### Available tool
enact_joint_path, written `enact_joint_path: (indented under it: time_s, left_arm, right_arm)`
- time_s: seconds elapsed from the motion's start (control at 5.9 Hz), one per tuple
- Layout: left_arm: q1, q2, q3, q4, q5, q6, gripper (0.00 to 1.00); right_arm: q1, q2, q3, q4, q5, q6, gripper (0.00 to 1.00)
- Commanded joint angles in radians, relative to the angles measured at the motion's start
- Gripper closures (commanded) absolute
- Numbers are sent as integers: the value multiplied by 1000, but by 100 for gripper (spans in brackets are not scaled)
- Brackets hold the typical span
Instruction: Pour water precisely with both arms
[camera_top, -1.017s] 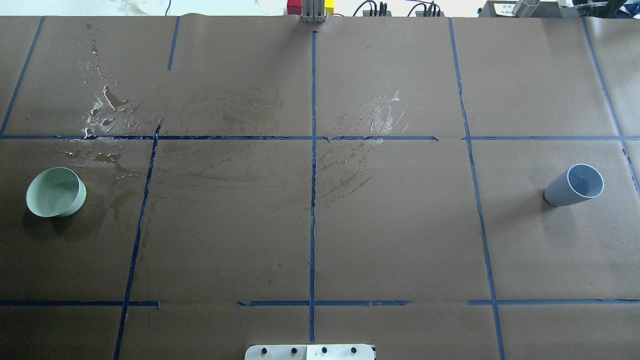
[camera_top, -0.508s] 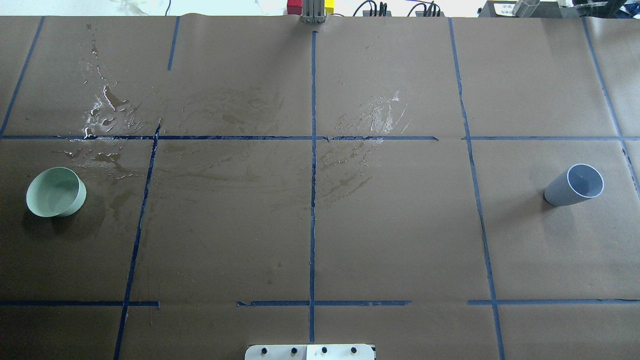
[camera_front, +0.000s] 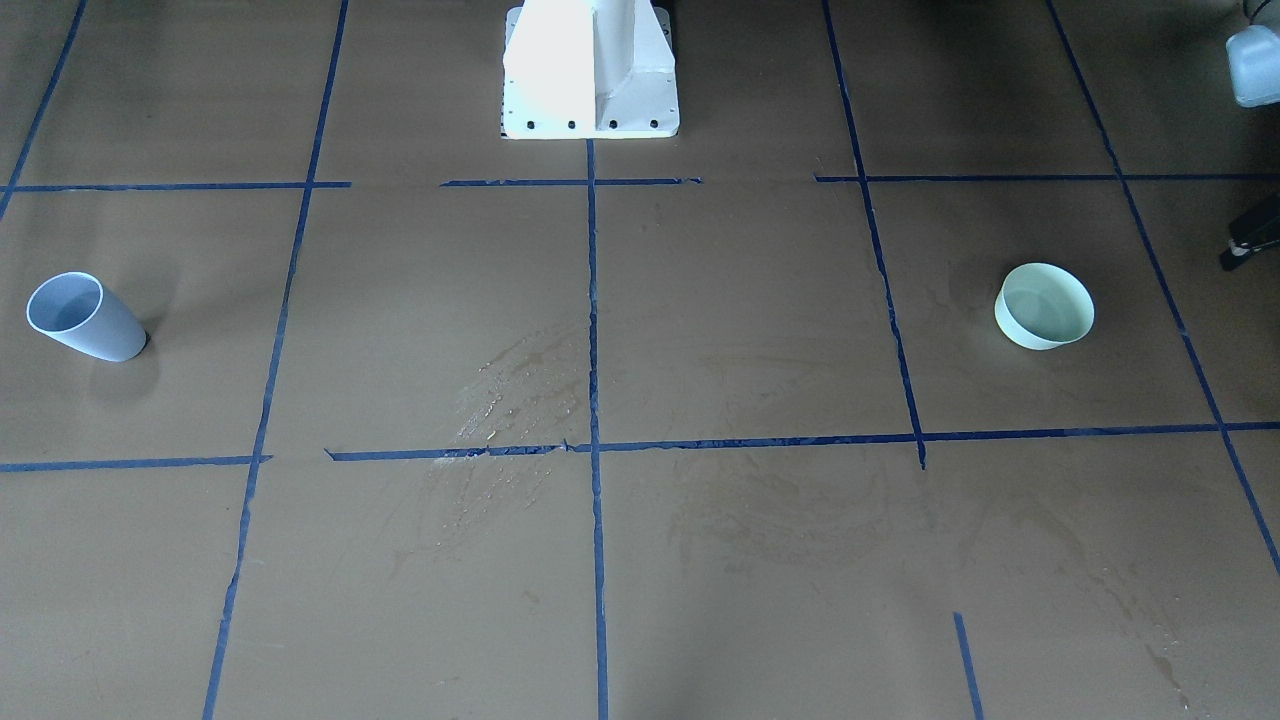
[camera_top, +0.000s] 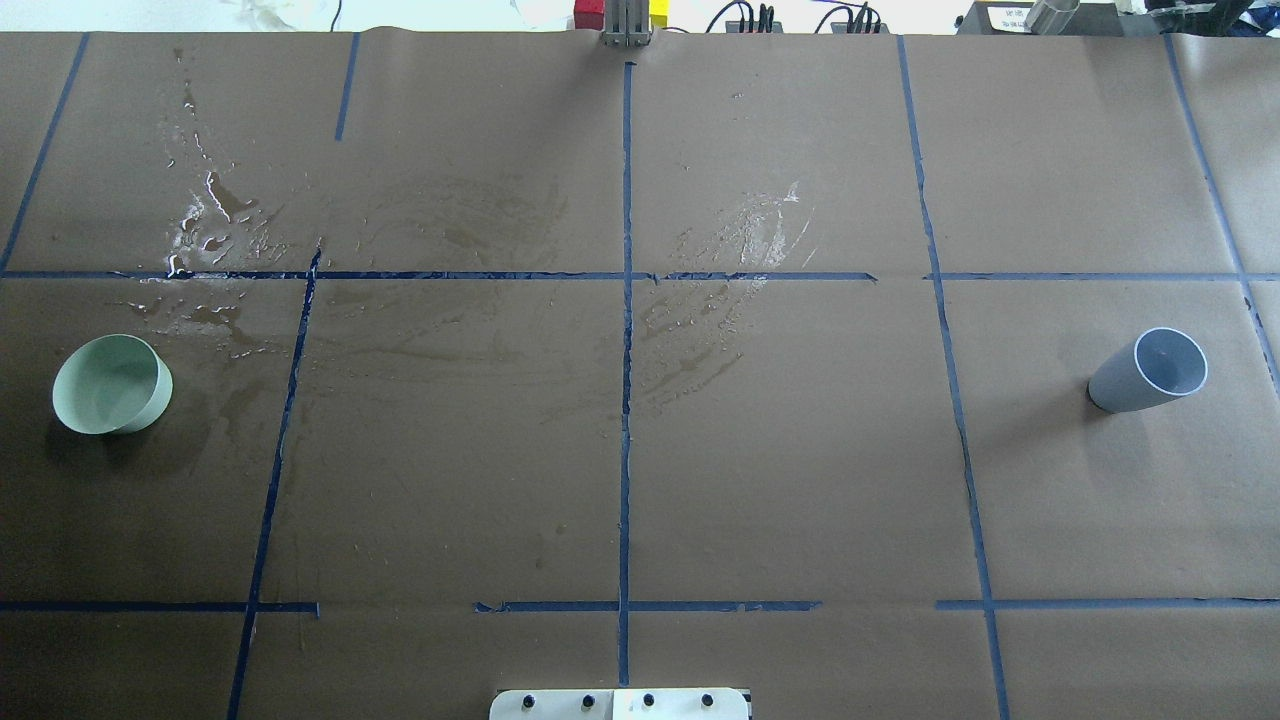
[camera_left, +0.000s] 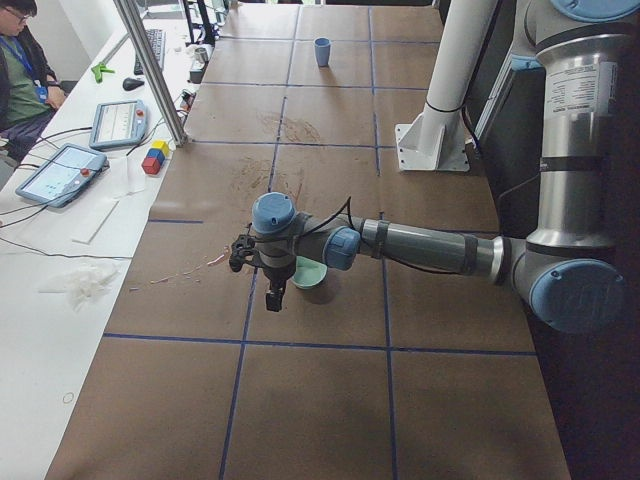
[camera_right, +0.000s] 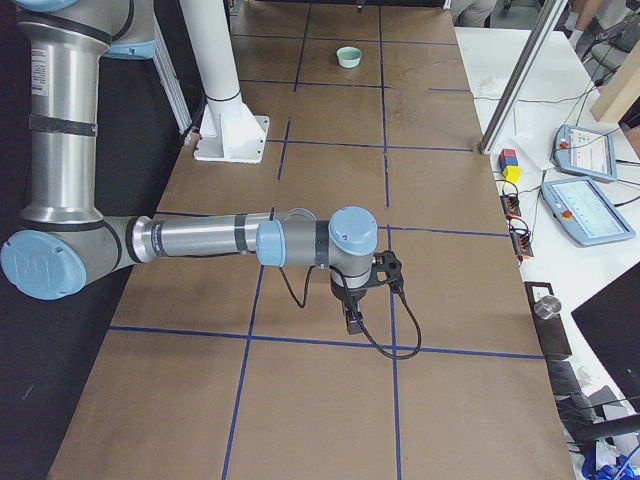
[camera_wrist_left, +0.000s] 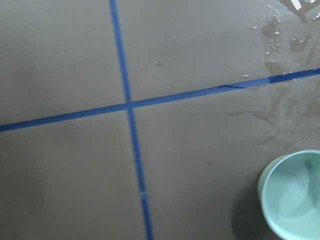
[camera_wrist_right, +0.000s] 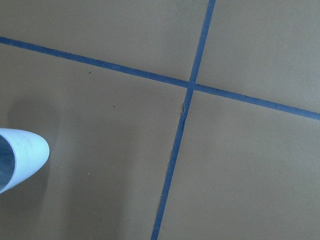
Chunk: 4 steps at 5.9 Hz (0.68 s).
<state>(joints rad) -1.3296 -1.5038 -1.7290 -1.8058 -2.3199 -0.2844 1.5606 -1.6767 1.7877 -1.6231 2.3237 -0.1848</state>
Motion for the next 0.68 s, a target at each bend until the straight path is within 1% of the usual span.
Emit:
enact_joint_path:
  time_s: [0.0, 0.17, 0.34, 0.51]
  left_arm:
    - [136, 29, 82, -317, 7, -340, 0]
    - [200, 30, 167, -493, 10, -466, 0]
    - [260, 30, 222, -608, 63, -555, 0]
    - [330, 28, 223, -624, 120, -629, 0]
  right_arm:
    - [-4, 0, -2, 5, 2, 1, 0]
    - [-5, 0, -1, 6, 2, 1, 0]
    - [-5, 0, -1, 6, 2, 1, 0]
    - [-5, 0, -1, 6, 2, 1, 0]
